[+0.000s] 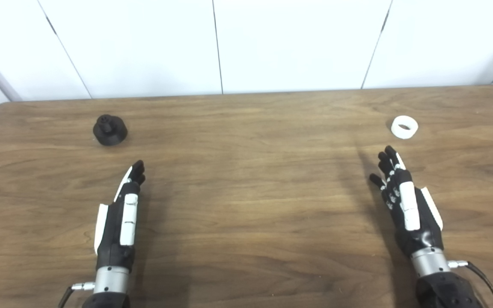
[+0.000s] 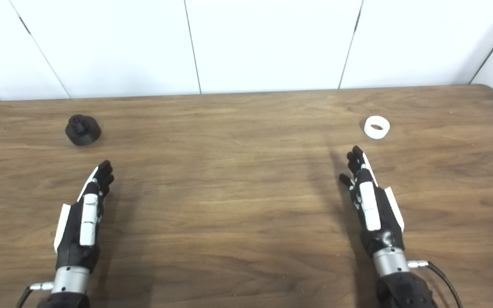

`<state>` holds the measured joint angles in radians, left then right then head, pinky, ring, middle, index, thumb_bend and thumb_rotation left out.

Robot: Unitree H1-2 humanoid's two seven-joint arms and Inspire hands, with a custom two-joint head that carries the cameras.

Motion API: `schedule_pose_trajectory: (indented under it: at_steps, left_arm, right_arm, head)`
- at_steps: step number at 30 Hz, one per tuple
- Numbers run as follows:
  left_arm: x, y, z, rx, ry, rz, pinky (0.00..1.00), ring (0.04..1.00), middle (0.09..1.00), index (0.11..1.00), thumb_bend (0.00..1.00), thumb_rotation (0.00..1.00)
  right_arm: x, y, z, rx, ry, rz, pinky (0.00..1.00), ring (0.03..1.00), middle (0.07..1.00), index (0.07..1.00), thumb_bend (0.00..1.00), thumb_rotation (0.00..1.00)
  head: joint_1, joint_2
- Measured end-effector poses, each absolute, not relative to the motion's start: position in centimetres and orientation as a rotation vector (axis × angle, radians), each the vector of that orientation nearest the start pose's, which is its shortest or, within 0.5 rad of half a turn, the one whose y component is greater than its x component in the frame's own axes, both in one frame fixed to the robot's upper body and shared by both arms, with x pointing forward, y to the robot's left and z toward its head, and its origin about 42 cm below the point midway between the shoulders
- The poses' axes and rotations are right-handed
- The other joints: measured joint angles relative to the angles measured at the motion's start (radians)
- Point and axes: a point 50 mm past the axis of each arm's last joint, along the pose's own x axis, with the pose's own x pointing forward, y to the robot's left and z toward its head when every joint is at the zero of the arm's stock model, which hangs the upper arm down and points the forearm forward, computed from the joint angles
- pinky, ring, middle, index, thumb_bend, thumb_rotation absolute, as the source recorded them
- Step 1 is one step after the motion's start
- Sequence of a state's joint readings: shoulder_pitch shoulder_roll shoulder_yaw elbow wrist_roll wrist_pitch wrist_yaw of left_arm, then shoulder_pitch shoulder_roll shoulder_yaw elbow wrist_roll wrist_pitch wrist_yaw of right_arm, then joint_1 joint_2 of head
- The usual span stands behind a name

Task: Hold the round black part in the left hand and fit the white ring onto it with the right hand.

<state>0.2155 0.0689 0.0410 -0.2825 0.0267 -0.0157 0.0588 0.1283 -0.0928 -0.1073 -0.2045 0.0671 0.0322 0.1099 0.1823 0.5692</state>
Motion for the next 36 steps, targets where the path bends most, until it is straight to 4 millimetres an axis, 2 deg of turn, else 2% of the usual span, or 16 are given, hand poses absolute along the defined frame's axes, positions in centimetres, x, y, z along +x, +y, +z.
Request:
schedule_pose_trajectory:
  at_steps: [2, 5, 6, 7, 9, 10, 12, 16, 22, 24, 26, 27, 29, 32, 36]
  left_arm:
    - [21.3, 25.3, 12.4, 0.118, -0.090, 0.139, 0.98, 0.950, 0.953, 0.931, 0.46, 0.96]
    - [21.3, 25.0, 12.0, 0.133, -0.080, 0.137, 0.99, 0.951, 0.953, 0.929, 0.49, 0.93]
    - [21.3, 24.9, 11.8, 0.137, -0.073, 0.135, 0.99, 0.951, 0.953, 0.928, 0.51, 0.92]
    - [21.3, 24.8, 11.6, 0.139, -0.075, 0.135, 0.99, 0.951, 0.953, 0.928, 0.52, 0.92]
    - [21.4, 24.6, 11.4, 0.145, -0.086, 0.130, 1.00, 0.954, 0.958, 0.934, 0.54, 0.91]
    - [21.4, 24.5, 11.2, 0.147, -0.087, 0.128, 1.00, 0.955, 0.959, 0.935, 0.54, 0.91]
    - [21.5, 24.3, 11.1, 0.152, -0.103, 0.128, 1.00, 0.963, 0.962, 0.936, 0.57, 0.90]
    - [21.6, 24.2, 10.9, 0.155, -0.104, 0.125, 1.00, 0.976, 0.968, 0.944, 0.61, 0.88]
    - [21.7, 24.2, 10.9, 0.154, -0.103, 0.122, 1.00, 0.984, 0.977, 0.958, 0.60, 0.84]
    - [21.7, 24.2, 10.9, 0.154, -0.104, 0.122, 1.00, 0.984, 0.980, 0.960, 0.60, 0.77]
    - [21.7, 24.1, 10.9, 0.163, -0.103, 0.122, 0.96, 0.967, 0.969, 0.955, 0.61, 0.63]
    - [21.7, 24.1, 10.9, 0.169, -0.101, 0.124, 0.96, 0.964, 0.967, 0.954, 0.62, 0.61]
    - [21.7, 24.0, 10.9, 0.187, -0.098, 0.127, 0.95, 0.958, 0.956, 0.942, 0.67, 0.46]
    - [21.7, 24.1, 11.0, 0.212, -0.097, 0.142, 0.96, 0.943, 0.935, 0.921, 0.75, 0.33]
    - [21.8, 24.2, 11.3, 0.268, -0.087, 0.175, 0.99, 0.949, 0.925, 0.911, 0.85, 0.26]
  right_arm:
    - [24.0, -26.9, 12.0, -0.044, -0.056, -0.010, 1.00, 1.000, 0.984, 0.999, 0.54, 1.00]
    - [24.0, -27.3, 11.6, -0.051, -0.063, 0.003, 1.00, 1.000, 0.987, 1.000, 0.54, 1.00]
    - [24.0, -27.5, 11.5, -0.055, -0.065, 0.006, 1.00, 1.000, 0.986, 1.000, 0.54, 1.00]
    - [24.1, -27.6, 11.5, -0.059, -0.070, 0.008, 1.00, 1.000, 0.986, 1.000, 0.54, 1.00]
    - [24.2, -27.8, 11.4, -0.058, -0.073, 0.009, 1.00, 1.000, 0.990, 1.000, 0.52, 1.00]
    - [24.3, -27.9, 11.4, -0.054, -0.072, 0.009, 1.00, 1.000, 0.992, 1.000, 0.52, 1.00]
    - [24.4, -28.1, 11.3, -0.051, -0.071, 0.010, 1.00, 1.000, 0.998, 1.000, 0.50, 1.00]
    - [24.9, -28.5, 11.2, -0.055, -0.073, 0.019, 1.00, 1.000, 1.000, 1.000, 0.49, 1.00]
    - [25.3, -28.7, 11.2, -0.063, -0.074, 0.023, 1.00, 1.000, 1.000, 1.000, 0.49, 1.00]
    - [25.3, -28.6, 11.1, -0.062, -0.073, 0.024, 1.00, 1.000, 1.000, 1.000, 0.48, 1.00]
    - [25.4, -28.6, 11.1, -0.064, -0.072, 0.026, 1.00, 1.000, 1.000, 1.000, 0.48, 1.00]
    - [25.4, -28.6, 11.1, -0.065, -0.072, 0.027, 1.00, 1.000, 1.000, 1.000, 0.48, 1.00]
    - [25.4, -28.6, 11.1, -0.068, -0.071, 0.026, 1.00, 1.000, 0.993, 1.000, 0.49, 1.00]
    - [25.4, -28.6, 11.1, -0.069, -0.072, 0.024, 1.00, 1.000, 0.988, 1.000, 0.49, 1.00]
    - [25.4, -28.6, 11.1, -0.072, -0.071, 0.017, 1.00, 1.000, 0.985, 1.000, 0.51, 1.00]
  head:
    - [0.000, 0.000]
    - [0.060, -0.035]
    - [0.095, -0.061]
    - [0.095, -0.061]
    - [0.127, -0.094]
    - [0.128, -0.094]
    - [0.144, -0.120]
    - [0.151, -0.129]
    - [0.134, -0.126]
    - [0.129, -0.126]
    - [0.125, -0.124]
    - [0.120, -0.123]
    - [0.115, -0.123]
    - [0.106, -0.118]
    - [0.102, -0.117]
